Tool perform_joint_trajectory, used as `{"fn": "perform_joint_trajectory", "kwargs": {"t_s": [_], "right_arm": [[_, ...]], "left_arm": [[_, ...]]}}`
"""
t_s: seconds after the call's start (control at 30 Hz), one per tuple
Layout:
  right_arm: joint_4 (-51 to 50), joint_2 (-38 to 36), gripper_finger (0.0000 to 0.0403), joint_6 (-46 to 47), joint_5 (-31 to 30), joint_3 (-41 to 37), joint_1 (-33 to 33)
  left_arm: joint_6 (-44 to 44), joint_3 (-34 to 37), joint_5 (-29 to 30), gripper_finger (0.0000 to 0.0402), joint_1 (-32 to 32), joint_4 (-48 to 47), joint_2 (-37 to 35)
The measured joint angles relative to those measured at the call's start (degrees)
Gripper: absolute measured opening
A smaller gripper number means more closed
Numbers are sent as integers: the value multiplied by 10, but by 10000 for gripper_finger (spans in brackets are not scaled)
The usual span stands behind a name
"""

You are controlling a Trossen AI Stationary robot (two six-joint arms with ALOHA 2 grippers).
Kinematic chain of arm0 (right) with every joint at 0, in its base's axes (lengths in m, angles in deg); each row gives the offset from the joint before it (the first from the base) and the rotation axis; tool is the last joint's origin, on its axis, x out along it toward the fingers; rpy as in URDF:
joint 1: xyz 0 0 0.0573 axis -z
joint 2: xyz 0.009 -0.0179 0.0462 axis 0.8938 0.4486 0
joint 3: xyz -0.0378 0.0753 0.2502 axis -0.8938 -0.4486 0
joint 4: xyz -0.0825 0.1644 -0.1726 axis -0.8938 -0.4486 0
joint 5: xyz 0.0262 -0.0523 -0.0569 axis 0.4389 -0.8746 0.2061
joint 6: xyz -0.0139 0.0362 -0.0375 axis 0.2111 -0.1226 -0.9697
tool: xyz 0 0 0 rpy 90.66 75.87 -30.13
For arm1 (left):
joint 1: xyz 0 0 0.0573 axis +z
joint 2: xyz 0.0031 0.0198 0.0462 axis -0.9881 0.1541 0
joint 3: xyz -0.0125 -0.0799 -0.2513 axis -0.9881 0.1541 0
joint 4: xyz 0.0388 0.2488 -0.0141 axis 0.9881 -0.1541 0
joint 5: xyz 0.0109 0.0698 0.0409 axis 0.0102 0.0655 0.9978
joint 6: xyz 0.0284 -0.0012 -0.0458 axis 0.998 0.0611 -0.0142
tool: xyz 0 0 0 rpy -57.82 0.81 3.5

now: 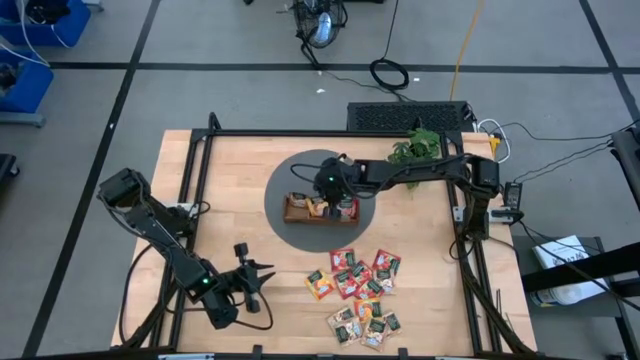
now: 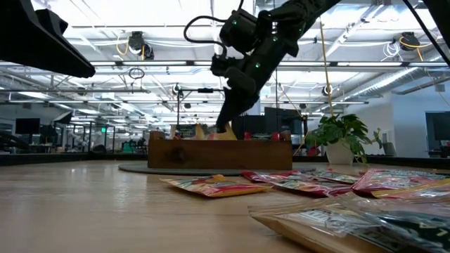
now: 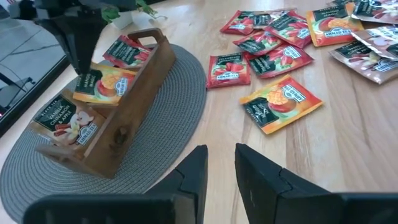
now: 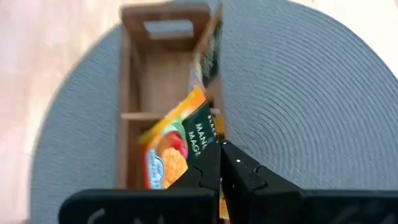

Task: Pick & Place Tea
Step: Put the yellow tea bag into the middle section of the wooden organizer, then put the brown tea bag into the left section of the wooden organizer

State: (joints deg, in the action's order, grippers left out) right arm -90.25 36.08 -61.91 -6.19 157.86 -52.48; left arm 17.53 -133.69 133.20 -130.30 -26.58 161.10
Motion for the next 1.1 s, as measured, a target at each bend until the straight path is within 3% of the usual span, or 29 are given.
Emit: {"fn": "perform_joint_trajectory", "kwargs": {"t_s": [0.37,0.67,1.1], "right_arm": [[46,-32,0,21,-47,-48,2],[61,-37,5,19,-44,-100,3],[69,-75,146,-6,-45,-102,0]], "left_arm": [[-1,0,0,88,0,0,0],[3,0,0,88,0,0,0],[18,0,1,88,4,2,0]]}}
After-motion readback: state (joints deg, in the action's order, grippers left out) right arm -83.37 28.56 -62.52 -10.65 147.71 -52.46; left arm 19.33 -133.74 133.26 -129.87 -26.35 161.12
